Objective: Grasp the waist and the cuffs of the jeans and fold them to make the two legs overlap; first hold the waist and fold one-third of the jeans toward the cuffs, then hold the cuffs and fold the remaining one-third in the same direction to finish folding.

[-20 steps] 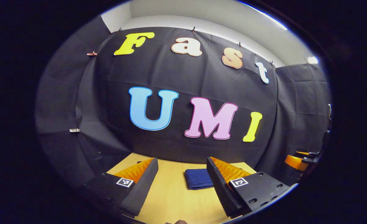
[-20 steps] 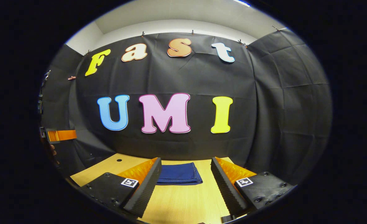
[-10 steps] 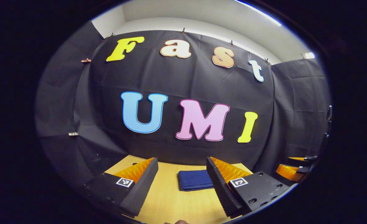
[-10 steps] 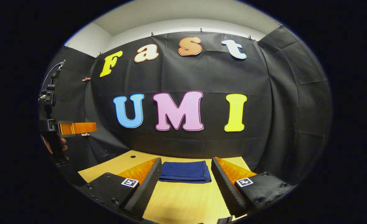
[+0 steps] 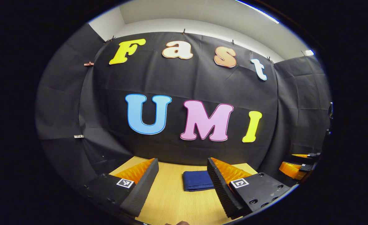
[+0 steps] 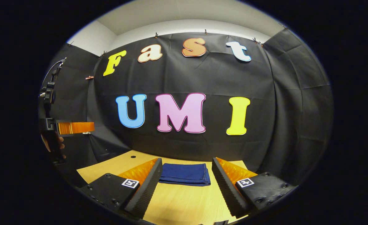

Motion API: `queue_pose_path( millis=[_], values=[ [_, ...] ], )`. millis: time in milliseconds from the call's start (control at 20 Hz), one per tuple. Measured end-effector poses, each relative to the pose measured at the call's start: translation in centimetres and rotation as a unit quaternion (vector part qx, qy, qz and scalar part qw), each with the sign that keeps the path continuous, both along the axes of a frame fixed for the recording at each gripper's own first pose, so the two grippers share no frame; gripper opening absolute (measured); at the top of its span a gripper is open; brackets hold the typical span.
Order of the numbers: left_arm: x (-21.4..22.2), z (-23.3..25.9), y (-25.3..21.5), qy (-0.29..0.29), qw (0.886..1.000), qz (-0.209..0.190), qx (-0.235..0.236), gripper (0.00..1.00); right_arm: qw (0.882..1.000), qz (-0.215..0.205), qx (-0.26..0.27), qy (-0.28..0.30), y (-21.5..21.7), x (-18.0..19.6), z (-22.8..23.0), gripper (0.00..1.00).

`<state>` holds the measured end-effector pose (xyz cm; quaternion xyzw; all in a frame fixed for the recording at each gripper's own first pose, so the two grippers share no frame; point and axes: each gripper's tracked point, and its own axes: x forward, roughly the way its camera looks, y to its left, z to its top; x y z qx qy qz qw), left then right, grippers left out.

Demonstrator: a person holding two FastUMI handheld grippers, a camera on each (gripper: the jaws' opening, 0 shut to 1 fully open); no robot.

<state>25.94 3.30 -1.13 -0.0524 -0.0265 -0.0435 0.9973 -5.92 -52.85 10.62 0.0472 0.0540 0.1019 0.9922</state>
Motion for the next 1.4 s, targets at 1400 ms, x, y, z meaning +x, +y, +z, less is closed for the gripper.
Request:
queue_pose_path(
  millis=[1400],
  values=[
    [1.5, -2.9, 4.0, 0.013, 0.998, -0.052, 0.038, 0.96, 0.999, -0.033, -0.022, 0.008, 5.7, 0.0, -0.6, 0.97]
  ],
)
